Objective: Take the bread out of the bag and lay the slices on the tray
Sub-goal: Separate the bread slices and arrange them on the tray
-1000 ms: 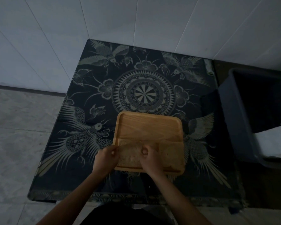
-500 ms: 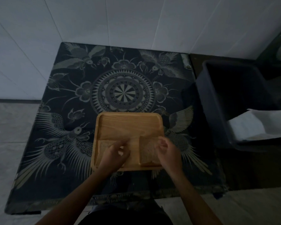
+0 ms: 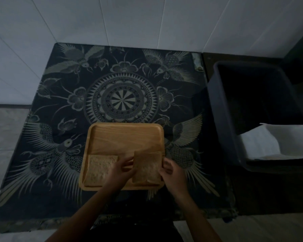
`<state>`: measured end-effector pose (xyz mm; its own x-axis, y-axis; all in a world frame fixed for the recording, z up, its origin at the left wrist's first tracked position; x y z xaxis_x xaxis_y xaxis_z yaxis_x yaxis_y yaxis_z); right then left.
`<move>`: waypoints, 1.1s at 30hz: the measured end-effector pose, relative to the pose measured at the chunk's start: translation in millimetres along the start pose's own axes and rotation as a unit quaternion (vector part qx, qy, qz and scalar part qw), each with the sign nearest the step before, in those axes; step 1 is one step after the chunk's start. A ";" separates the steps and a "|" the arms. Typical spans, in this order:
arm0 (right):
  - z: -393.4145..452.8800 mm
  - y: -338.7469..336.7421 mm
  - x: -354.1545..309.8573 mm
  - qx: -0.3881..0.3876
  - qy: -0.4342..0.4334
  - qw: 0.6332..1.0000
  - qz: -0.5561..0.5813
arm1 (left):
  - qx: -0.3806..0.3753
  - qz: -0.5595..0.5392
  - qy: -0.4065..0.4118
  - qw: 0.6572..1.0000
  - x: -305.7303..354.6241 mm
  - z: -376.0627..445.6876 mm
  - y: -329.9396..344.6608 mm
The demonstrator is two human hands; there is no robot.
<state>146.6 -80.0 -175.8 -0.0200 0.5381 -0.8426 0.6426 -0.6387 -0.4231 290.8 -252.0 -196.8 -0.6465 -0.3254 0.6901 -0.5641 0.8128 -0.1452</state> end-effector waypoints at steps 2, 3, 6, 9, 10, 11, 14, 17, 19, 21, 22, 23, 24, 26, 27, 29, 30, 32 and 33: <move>2.7 -1.6 4.8 -0.002 0.025 0.999 0.031 | 0.009 -0.006 -0.005 1.000 0.4 -0.2 1.9; 4.1 -2.2 7.7 -0.001 0.041 0.998 0.049 | 0.016 -0.007 -0.008 1.000 0.7 0.3 2.3; 8.3 -2.1 16.0 -0.005 0.079 0.992 0.096 | 0.034 -0.009 -0.019 0.999 0.7 1.7 3.7; 11.1 -1.1 18.3 -0.003 0.102 0.984 0.147 | 0.039 -0.021 -0.031 0.999 -1.2 0.2 4.5; 11.2 -0.6 17.8 -0.001 0.107 0.981 0.160 | 0.042 -0.025 -0.033 0.998 -1.8 -0.5 3.7; 11.2 -0.4 17.0 0.000 0.110 0.980 0.165 | 0.044 -0.027 -0.033 0.998 -2.2 -1.2 3.0; 10.3 1.1 15.3 -0.012 0.105 0.981 0.165 | 0.044 -0.028 -0.033 0.998 -3.5 -4.0 1.8; 11.1 3.2 13.0 -0.019 0.108 0.978 0.178 | 0.040 -0.041 -0.034 0.998 -3.3 -4.9 -1.2; 13.4 5.4 9.9 -0.017 0.109 0.976 0.188 | 0.033 -0.051 -0.032 0.998 -0.7 -4.7 -4.3; 16.7 9.1 5.9 -0.015 0.111 0.974 0.199 | 0.025 -0.065 -0.029 0.997 2.3 -3.9 -9.9; 18.5 11.6 3.1 -0.014 0.110 0.973 0.205 | 0.021 -0.071 -0.027 0.997 4.6 -3.5 -13.6; 20.2 14.1 -0.6 -0.015 0.106 0.972 0.209 | 0.016 -0.075 -0.024 0.997 7.2 -2.8 -17.7; 22.0 16.6 -4.8 -0.017 0.102 0.972 0.212 | 0.014 -0.078 -0.023 0.997 9.2 -1.4 -22.7; 25.1 22.6 -13.9 -0.020 0.096 0.971 0.220 | 0.008 -0.085 -0.027 0.996 12.9 1.9 -34.5; 26.8 26.2 -18.2 -0.022 0.093 0.971 0.219 | 0.004 -0.087 -0.030 0.996 14.4 3.9 -41.2; 30.9 35.8 -25.8 -0.027 0.090 0.971 0.220 | -0.005 -0.087 -0.030 0.996 18.5 8.3 -54.8; 33.1 42.0 -29.6 -0.029 0.090 0.971 0.221 | -0.006 -0.086 -0.030 0.996 20.8 10.4 -62.7; 38.2 55.2 -36.6 -0.034 0.085 0.973 0.210 | -0.005 -0.084 -0.028 0.996 25.2 13.6 -78.8; 41.2 61.9 -40.1 -0.036 0.081 0.975 0.203 | -0.002 -0.079 -0.027 0.996 27.5 14.8 -87.1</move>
<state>155.6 -163.7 -181.8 0.3647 0.3321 -0.8699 0.6248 -0.7800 -0.0358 314.5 -339.0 -175.7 -0.5762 -0.4752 0.6650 -0.6591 0.7513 -0.0343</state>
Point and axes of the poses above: each hand's wrist, its own z-axis towards the middle knuckle, its own y-axis out of the palm, x = y × z, the point moved 5 cm from there along z, towards the middle knuckle, and after that the axes turned 14 degrees about -y, right-handed, at the moved point
